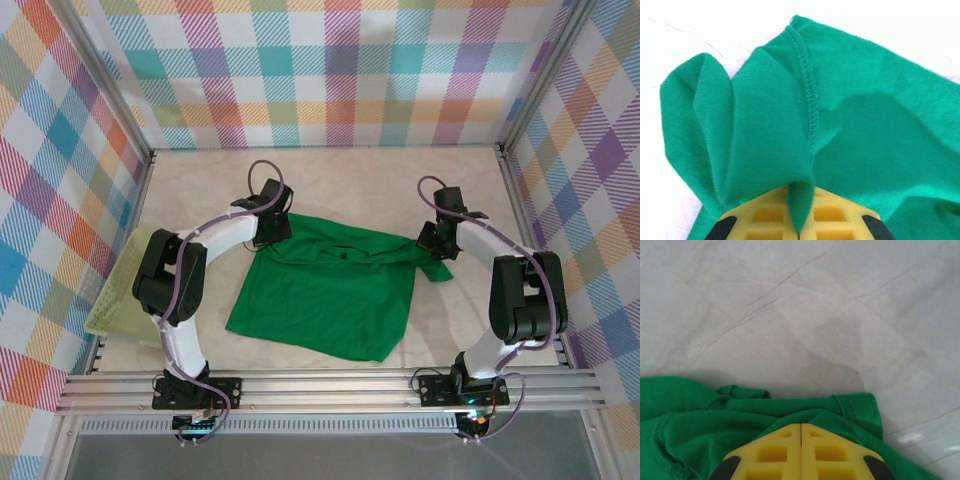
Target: Fold the inside-out t-shirt
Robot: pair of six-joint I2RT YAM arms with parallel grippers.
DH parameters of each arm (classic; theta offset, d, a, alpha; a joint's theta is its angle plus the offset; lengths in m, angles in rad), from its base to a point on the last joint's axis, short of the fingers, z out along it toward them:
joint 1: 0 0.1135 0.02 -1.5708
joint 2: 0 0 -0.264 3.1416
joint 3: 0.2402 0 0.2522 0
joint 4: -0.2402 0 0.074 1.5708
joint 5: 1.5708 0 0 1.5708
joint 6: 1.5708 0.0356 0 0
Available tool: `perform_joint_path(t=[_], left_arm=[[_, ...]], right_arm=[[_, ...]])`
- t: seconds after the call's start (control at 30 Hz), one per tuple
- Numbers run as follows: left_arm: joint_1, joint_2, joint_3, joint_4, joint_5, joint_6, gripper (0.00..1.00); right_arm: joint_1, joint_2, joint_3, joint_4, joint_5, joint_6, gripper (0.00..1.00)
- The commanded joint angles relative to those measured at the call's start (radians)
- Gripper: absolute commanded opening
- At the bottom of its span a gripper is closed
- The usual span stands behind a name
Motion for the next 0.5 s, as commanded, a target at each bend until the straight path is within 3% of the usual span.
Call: perform_joint_path(t=[0.0, 0.13, 0.37, 0.47], left_arm=[[0.008, -0.108, -0.018, -0.015, -0.022, 0.0, 0.0], [0.008, -0.183, -0.026, -0.011, -0.033, 0.004, 0.0], [0.007, -0.244, -0.027, -0.028, -0.046, 0.002, 0.0], [0.008, -0.336, -0.043, -0.035, -0.068, 0.003, 0.0]], right_arm=[[-0.002, -0.092, 0.011, -0.024, 0.033, 0.0, 0.0], [-0.002, -0.173, 0.026, -0.07, 0.086, -0.014, 0.0], [-0.003, -0.241, 0.029, -0.096, 0.057, -0.03, 0.0], [-0.004, -0.343, 0.077, -0.156, 0.145, -0.067, 0.0]])
